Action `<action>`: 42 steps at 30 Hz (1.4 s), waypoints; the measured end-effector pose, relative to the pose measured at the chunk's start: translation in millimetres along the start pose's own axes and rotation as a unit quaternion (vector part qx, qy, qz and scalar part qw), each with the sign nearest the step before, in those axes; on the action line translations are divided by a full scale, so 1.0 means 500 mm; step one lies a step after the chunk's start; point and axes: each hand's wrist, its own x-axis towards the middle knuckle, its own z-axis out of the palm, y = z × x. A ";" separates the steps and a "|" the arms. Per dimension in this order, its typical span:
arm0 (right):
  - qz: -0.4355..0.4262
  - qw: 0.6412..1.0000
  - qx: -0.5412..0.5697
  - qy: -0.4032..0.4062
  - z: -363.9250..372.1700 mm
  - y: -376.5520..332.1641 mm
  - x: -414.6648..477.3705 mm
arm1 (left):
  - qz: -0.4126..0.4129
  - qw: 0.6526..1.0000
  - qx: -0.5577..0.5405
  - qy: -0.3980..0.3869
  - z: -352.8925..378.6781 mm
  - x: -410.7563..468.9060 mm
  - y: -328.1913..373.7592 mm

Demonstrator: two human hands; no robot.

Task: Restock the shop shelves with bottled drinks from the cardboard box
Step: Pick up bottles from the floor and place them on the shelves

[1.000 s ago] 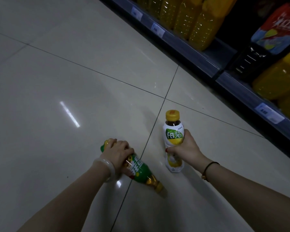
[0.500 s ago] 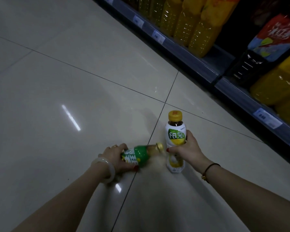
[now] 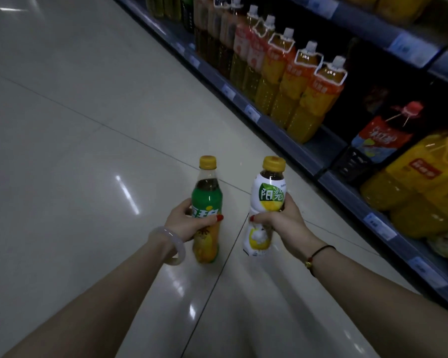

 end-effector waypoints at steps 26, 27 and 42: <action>-0.214 0.974 0.054 -0.056 -0.035 -1.329 -0.701 | 0.235 0.968 -0.037 0.081 -0.122 -0.846 1.246; -0.222 0.972 0.055 -0.058 -0.033 -1.355 -0.719 | 0.242 0.966 -0.041 0.083 -0.129 -0.870 1.270; -0.290 0.933 0.052 -0.208 0.050 -1.518 -0.859 | 0.289 0.936 -0.058 0.195 -0.206 -1.128 1.352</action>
